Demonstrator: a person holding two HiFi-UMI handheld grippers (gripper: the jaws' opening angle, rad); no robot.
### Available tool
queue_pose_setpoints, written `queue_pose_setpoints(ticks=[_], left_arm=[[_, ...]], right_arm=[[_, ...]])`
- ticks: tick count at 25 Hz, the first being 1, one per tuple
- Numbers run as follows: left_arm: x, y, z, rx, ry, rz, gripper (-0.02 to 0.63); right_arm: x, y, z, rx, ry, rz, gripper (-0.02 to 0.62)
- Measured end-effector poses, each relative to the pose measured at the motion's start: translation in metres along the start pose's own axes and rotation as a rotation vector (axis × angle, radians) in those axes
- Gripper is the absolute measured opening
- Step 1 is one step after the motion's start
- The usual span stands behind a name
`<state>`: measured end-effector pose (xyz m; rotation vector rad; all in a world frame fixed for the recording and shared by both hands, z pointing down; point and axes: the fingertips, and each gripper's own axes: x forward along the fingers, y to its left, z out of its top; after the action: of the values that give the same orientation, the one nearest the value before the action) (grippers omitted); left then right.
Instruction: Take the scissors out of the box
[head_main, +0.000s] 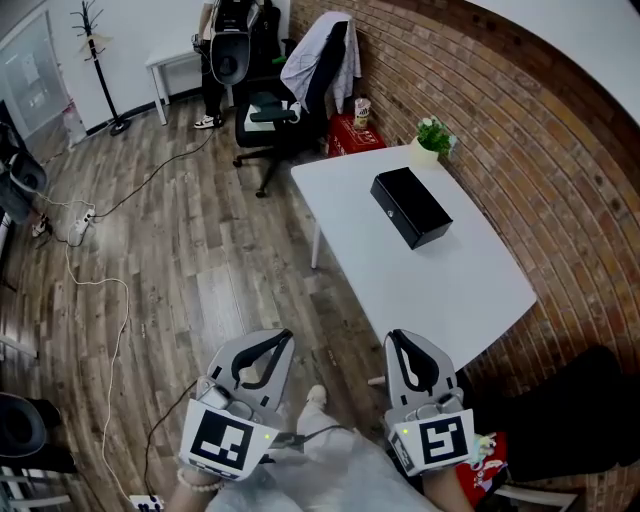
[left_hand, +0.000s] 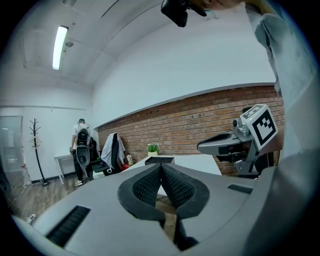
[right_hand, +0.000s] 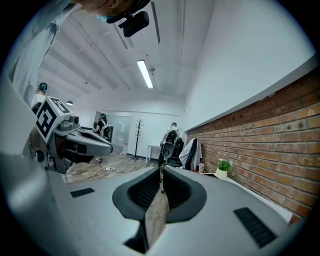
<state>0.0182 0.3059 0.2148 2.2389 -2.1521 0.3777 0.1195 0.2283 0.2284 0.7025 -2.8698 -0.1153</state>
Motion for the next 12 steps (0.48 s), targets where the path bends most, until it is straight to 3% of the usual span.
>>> queue_pose_setpoints(ticks=[12], left_arm=[[0.097,0.053,-0.001,0.005,0.028,0.01,0.018]], right_arm=[[0.09,-0.063,-0.007,0.015,0.022,0.02,0.051]])
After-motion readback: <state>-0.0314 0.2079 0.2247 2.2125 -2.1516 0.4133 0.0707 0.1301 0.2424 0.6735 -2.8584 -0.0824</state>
